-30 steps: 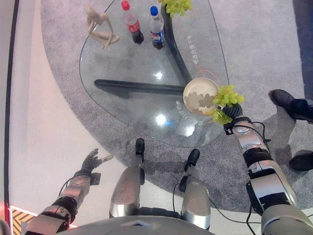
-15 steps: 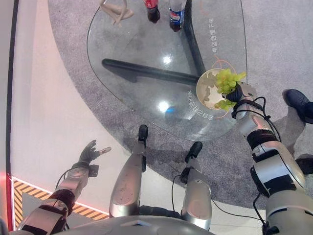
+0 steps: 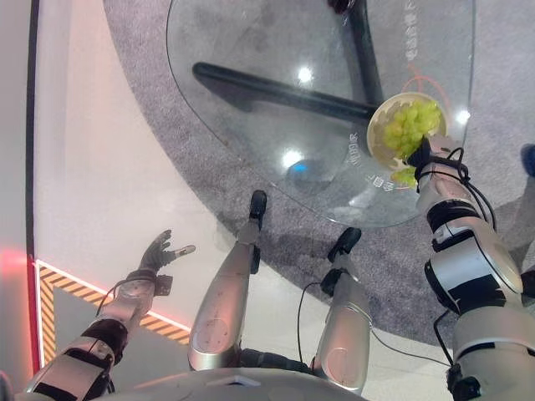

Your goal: Pick up fruits into the plate

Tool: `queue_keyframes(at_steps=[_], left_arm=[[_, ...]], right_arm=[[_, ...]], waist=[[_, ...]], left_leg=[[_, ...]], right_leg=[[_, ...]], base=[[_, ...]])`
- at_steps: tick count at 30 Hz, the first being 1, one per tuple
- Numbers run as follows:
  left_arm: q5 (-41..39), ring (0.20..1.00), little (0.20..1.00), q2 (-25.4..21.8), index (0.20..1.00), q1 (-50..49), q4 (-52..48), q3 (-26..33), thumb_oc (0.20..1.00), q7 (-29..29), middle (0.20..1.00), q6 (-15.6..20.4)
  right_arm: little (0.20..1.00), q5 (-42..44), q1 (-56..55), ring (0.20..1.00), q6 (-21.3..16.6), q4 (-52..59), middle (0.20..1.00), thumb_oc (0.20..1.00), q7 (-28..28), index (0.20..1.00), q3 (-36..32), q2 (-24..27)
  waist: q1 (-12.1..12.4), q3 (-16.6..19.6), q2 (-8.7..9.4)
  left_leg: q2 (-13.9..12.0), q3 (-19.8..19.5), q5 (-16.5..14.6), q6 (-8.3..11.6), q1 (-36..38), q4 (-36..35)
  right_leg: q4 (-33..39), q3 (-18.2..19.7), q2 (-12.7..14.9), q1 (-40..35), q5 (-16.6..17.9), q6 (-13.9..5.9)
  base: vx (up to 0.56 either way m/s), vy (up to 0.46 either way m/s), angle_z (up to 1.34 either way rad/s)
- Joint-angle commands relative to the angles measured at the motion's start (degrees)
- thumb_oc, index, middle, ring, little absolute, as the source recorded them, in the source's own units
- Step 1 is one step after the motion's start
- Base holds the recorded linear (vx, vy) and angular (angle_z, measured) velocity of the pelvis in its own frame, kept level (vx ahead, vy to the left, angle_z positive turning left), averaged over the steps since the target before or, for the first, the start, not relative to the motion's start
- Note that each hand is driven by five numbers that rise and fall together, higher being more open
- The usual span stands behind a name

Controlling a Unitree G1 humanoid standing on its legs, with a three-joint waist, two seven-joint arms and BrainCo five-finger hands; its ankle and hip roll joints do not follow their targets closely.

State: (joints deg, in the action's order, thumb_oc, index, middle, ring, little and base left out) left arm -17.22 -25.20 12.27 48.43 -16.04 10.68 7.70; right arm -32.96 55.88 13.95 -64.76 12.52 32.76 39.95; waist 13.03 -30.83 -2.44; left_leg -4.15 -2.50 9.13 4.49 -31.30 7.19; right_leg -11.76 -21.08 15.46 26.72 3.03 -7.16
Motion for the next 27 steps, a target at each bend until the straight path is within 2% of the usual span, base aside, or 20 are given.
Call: queue_keyframes(at_steps=[1, 4, 9, 13, 16, 18, 21, 23, 24, 27], left_arm=[[-2.51, 1.000, 1.000, -0.46, 1.000, -3.29, -2.12, -1.76, 1.000, 0.53, 1.000, 0.30], [-2.96, 1.000, 1.000, -0.81, 1.000, -3.80, -2.73, -1.83, 1.000, 0.45, 1.000, 0.28], [-3.54, 1.000, 1.000, -1.47, 1.000, -5.30, -4.23, -2.29, 1.000, 0.49, 1.000, 0.01], [-2.92, 1.000, 1.000, -1.47, 1.000, -6.17, -4.17, -2.61, 1.000, 0.54, 1.000, 0.00], [-1.68, 1.000, 1.000, -1.09, 1.000, -7.36, -3.38, -2.18, 1.000, 1.14, 1.000, 1.35], [0.80, 1.000, 1.000, -0.75, 1.000, -7.59, -2.61, -1.65, 1.000, 1.88, 1.000, 2.69], [1.27, 1.000, 1.000, -0.39, 1.000, -7.25, -1.83, -0.93, 1.000, 1.62, 1.000, 2.43], [2.17, 1.000, 1.000, -0.21, 1.000, -6.91, -1.18, -0.04, 1.000, 1.63, 1.000, 1.92], [3.58, 1.000, 1.000, -0.21, 1.000, -6.38, -0.59, 0.43, 1.000, 2.15, 1.000, 1.88], [4.39, 1.000, 1.000, 0.14, 1.000, -5.11, 1.13, 1.45, 1.000, 1.71, 1.000, 1.02]], right_arm=[[1.000, -1.27, 2.57, 1.000, 6.48, 0.34, 1.000, 1.000, 5.70, 1.000, 2.18, 7.17], [1.000, -2.35, 2.68, 1.000, 9.20, -0.43, 1.000, 1.000, 5.73, 1.000, 1.55, 7.66], [1.000, -10.26, 2.50, 1.000, 14.95, -1.82, 1.000, 1.000, 6.54, 1.000, 1.12, 9.26], [1.000, -9.75, 1.40, 1.000, 15.80, -3.13, 1.000, 1.000, 9.22, 1.000, 0.32, 9.84], [1.000, -1.93, -1.00, 1.000, 11.93, -3.58, 1.000, 1.000, 17.52, 1.000, -3.19, 10.14], [1.000, 4.26, -3.83, 1.000, 7.79, -3.30, 1.000, 1.000, 22.27, 1.000, -6.14, 9.51], [1.000, 7.80, -9.20, 1.000, 0.25, -2.12, 1.000, 1.000, 23.46, 1.000, -10.40, 7.65], [1.000, 4.81, -13.73, 1.000, -4.11, -0.75, 1.000, 1.000, 22.67, 1.000, -11.99, 6.08], [1.000, 3.98, -16.19, 1.000, -5.49, 0.28, 1.000, 1.000, 22.35, 1.000, -11.96, 4.87], [1.000, 2.99, -22.63, 1.000, -6.57, 3.09, 1.000, 1.000, 22.26, 1.000, -12.35, 1.85]], waist=[[0.18, 1.04, -2.96], [0.21, 1.04, -3.09], [-0.01, 1.04, -3.80], [-0.18, 1.04, -4.23], [-0.71, 1.04, -4.41], [-1.35, 1.04, -4.09], [-2.61, 1.04, -3.10], [-3.57, 1.04, -2.29], [-4.24, 1.04, -1.77], [-5.65, 1.04, -0.70]], left_leg=[[5.60, 2.43, -6.79, -3.78, -2.38, 4.03], [5.43, 2.71, -6.46, -3.84, -3.11, 3.74], [5.28, 3.04, -5.92, -3.88, -3.62, 2.79], [5.29, 3.12, -6.14, -3.92, -2.90, 2.52], [5.31, 3.38, -6.54, -3.78, -0.73, 2.00], [5.13, 3.69, -6.96, -3.69, 1.35, 1.60], [4.85, 4.15, -7.55, -3.48, 5.31, 0.68], [4.44, 4.61, -7.92, -3.31, 8.41, -0.29], [4.10, 5.05, -8.04, -3.16, 10.24, -0.79], [3.13, 5.96, -8.22, -2.68, 14.67, -2.26]], right_leg=[[-9.11, 0.59, -3.88, 5.22, -5.68, 2.01], [-8.93, 0.38, -3.83, 5.94, -5.44, 1.92], [-8.41, 0.75, -3.91, 7.02, -4.83, 1.67], [-8.21, 0.95, -3.84, 6.71, -4.78, 1.66], [-7.06, 1.49, -3.96, 4.97, -4.52, 1.54], [-6.16, 1.93, -4.15, 3.15, -4.36, 1.35], [-4.26, 2.78, -4.53, -0.43, -3.93, 0.92], [-2.73, 3.37, -4.60, -3.31, -3.58, 0.53], [-1.57, 3.88, -4.59, -5.12, -3.18, 0.30], [0.88, 4.53, -4.41, -9.63, -2.41, -0.26]], base=[[-0.01, 0.007, 0.10], [-0.01, 0.001, 0.02], [-0.01, 0.001, 0.00], [0.00, 0.000, 0.00], [-0.03, 0.031, 0.00], [-0.02, 0.044, 0.01], [-0.02, 0.045, -0.01], [-0.02, 0.033, -0.11], [-0.01, 0.019, -0.14], [0.03, 0.022, -0.05]])
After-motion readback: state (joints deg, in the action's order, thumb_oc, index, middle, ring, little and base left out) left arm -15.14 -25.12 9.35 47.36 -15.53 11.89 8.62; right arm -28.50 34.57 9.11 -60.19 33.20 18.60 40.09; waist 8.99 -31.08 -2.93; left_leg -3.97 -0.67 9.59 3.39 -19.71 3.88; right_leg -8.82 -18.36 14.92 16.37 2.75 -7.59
